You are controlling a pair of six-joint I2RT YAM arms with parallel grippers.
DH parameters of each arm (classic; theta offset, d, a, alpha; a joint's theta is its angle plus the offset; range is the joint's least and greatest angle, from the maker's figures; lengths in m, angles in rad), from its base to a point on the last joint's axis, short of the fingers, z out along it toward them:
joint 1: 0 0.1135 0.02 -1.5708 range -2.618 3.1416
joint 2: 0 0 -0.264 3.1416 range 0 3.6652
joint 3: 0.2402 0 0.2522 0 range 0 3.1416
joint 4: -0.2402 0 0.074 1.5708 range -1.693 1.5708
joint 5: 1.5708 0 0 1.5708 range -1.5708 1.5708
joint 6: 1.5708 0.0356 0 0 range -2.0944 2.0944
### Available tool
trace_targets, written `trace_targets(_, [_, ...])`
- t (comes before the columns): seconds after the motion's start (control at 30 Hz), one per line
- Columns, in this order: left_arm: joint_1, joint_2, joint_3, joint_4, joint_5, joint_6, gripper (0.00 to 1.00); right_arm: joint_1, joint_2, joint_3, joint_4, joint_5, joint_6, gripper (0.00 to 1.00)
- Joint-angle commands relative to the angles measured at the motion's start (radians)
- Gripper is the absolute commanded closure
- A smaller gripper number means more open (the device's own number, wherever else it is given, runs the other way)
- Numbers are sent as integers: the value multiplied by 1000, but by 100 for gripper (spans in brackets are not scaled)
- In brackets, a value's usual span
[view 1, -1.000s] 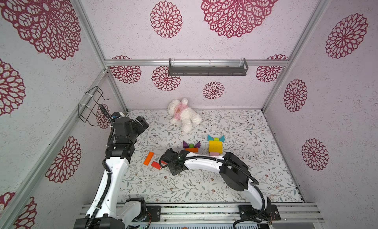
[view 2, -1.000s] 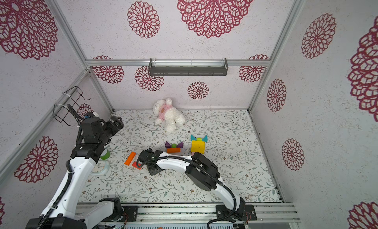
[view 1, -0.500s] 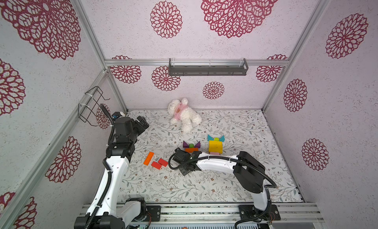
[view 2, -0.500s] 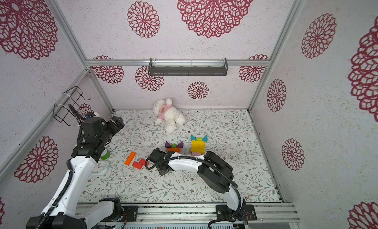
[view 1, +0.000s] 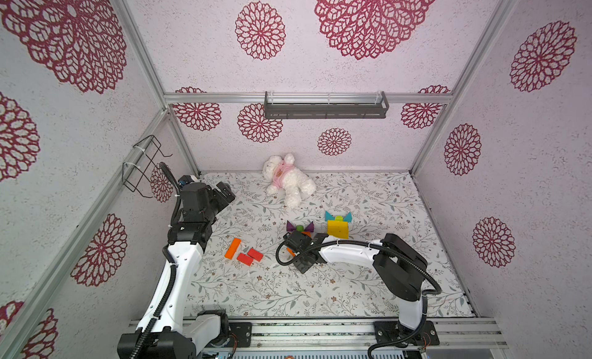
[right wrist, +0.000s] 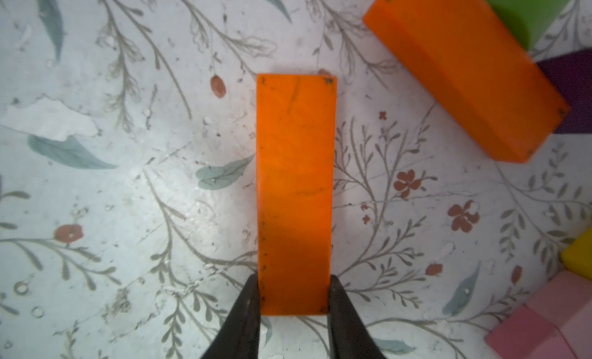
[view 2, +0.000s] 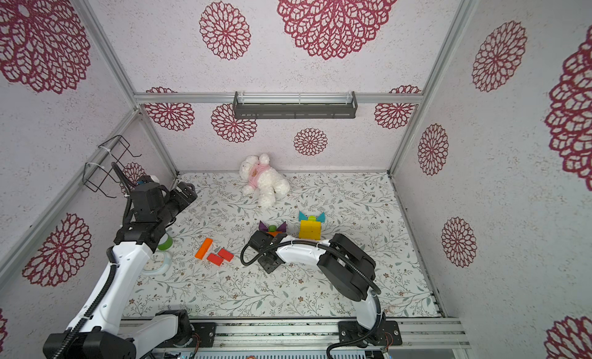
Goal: Assemble a carrot with building blocks
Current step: Move the building block to the center of the board.
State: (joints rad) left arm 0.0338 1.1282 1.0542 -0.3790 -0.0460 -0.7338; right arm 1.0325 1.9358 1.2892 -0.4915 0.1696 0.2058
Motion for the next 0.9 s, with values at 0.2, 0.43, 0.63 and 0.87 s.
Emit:
trace_targets(0.2, [7, 5, 9, 27, 18, -9, 1, -11, -75, 2, -77, 78, -52, 50])
trace_targets(0.43, [7, 7, 9, 30, 35, -13, 0, -15, -156, 1, -141, 192, -48, 48])
trace_targets(0.63, [7, 4, 7, 31, 46, -19, 0, -20, -169, 26, -139, 149, -8, 41])
trace_targets(0.87, [7, 2, 7, 35, 60, -24, 0, -15, -81, 54, -73, 52, 24, 29])
